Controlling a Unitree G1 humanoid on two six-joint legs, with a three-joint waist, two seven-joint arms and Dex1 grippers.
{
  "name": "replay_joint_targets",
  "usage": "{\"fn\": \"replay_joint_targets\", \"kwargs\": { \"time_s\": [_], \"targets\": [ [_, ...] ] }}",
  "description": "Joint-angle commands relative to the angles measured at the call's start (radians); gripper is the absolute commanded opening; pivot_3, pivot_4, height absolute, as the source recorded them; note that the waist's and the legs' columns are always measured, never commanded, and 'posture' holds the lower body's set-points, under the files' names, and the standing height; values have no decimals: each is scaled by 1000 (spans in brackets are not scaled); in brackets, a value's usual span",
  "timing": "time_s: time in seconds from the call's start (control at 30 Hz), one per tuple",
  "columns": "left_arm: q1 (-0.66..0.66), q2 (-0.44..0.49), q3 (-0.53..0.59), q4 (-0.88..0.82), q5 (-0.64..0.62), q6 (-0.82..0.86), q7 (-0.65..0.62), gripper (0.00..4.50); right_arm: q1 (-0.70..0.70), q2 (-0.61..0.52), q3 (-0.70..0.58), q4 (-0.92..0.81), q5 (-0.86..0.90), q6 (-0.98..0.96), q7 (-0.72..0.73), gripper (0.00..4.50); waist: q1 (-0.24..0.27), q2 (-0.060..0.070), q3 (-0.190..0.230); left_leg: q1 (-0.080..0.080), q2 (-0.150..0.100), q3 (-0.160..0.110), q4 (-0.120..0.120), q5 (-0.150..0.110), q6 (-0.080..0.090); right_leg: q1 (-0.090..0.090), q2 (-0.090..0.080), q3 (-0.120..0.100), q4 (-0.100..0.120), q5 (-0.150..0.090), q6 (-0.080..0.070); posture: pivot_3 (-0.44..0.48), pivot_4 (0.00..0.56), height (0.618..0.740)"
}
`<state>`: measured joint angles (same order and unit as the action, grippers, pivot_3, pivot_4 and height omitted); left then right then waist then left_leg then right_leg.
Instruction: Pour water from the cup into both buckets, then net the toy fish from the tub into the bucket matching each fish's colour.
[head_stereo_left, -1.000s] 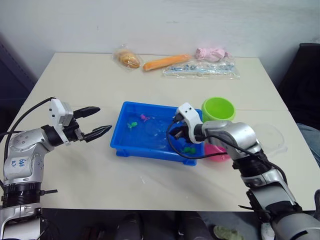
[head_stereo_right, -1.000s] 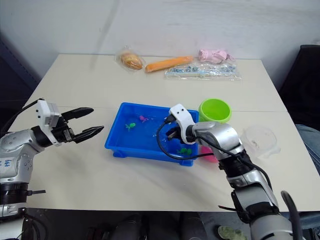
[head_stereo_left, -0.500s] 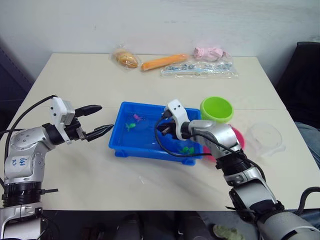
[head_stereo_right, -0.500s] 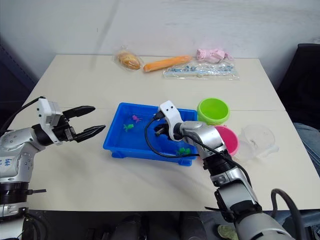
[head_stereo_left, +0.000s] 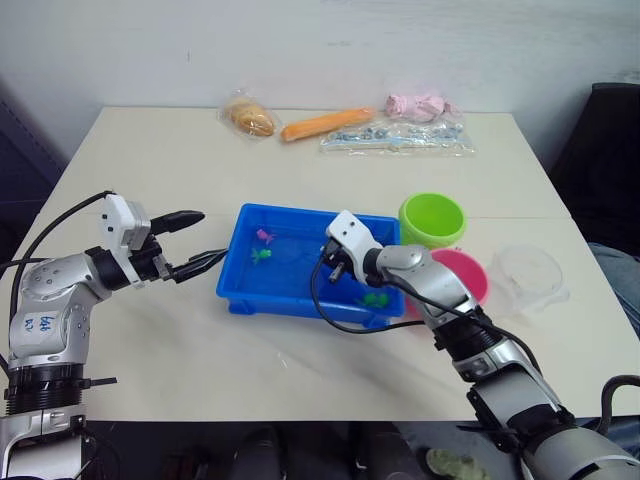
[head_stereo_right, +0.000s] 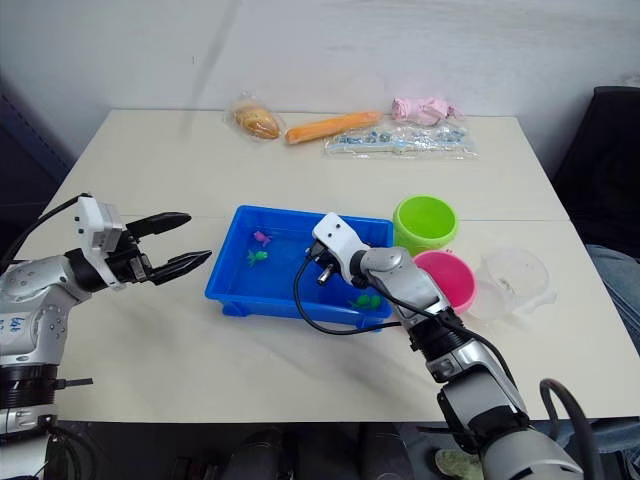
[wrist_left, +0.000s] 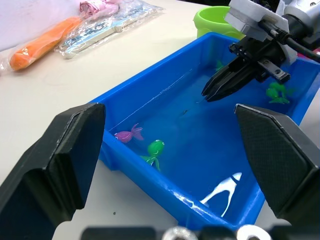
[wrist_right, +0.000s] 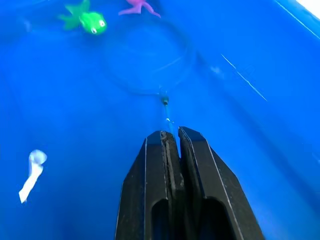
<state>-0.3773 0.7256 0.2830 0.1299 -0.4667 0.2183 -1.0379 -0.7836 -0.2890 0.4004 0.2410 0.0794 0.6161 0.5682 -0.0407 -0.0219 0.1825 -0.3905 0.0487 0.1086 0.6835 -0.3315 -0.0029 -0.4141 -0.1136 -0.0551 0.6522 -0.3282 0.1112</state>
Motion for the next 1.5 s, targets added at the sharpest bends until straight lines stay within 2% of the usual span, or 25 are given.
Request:
{"fn": "replay_joint_targets", "kwargs": {
  "time_s": [0.03, 0.27, 0.8, 1.13, 1.5],
  "targets": [
    [7, 8, 11, -27, -14, -9, -6, 4445, -28, -16, 4, -2, -64, -104, 7, 0, 0, 0, 0, 0, 0, 0, 0, 0, 0, 0, 0, 0, 0, 0, 0, 0, 150, 740],
    [22, 10, 18, -26, -17, -13, -12, 4445, -45, -7, 12, 15, -123, -224, 40, 0, -12, 0, 0, 0, 0, 0, 0, 0, 0, 0, 0, 0, 0, 0, 0, 0, 150, 740],
    [22, 18, 28, 0, -21, -15, -26, 4445, -144, 33, 39, 161, -250, -272, 53, 0, -16, 0, 0, 0, 0, 0, 0, 0, 0, 0, 0, 0, 0, 0, 0, 0, 150, 740],
    [21, 22, 31, 6, -19, -12, -36, 4445, -123, 140, 12, 92, -205, -173, 96, 0, -20, 0, 0, 0, 0, 0, 0, 0, -1, 0, 0, 0, 1, 0, 0, 0, 150, 740],
    [38, 30, 41, -4, -22, -4, -41, 4445, -67, 124, -46, -91, -88, 68, 192, 0, -20, 0, 0, 0, 1, -1, -1, 0, -1, 0, 0, -1, 1, 0, 0, 0, 150, 740]
  ]
}}
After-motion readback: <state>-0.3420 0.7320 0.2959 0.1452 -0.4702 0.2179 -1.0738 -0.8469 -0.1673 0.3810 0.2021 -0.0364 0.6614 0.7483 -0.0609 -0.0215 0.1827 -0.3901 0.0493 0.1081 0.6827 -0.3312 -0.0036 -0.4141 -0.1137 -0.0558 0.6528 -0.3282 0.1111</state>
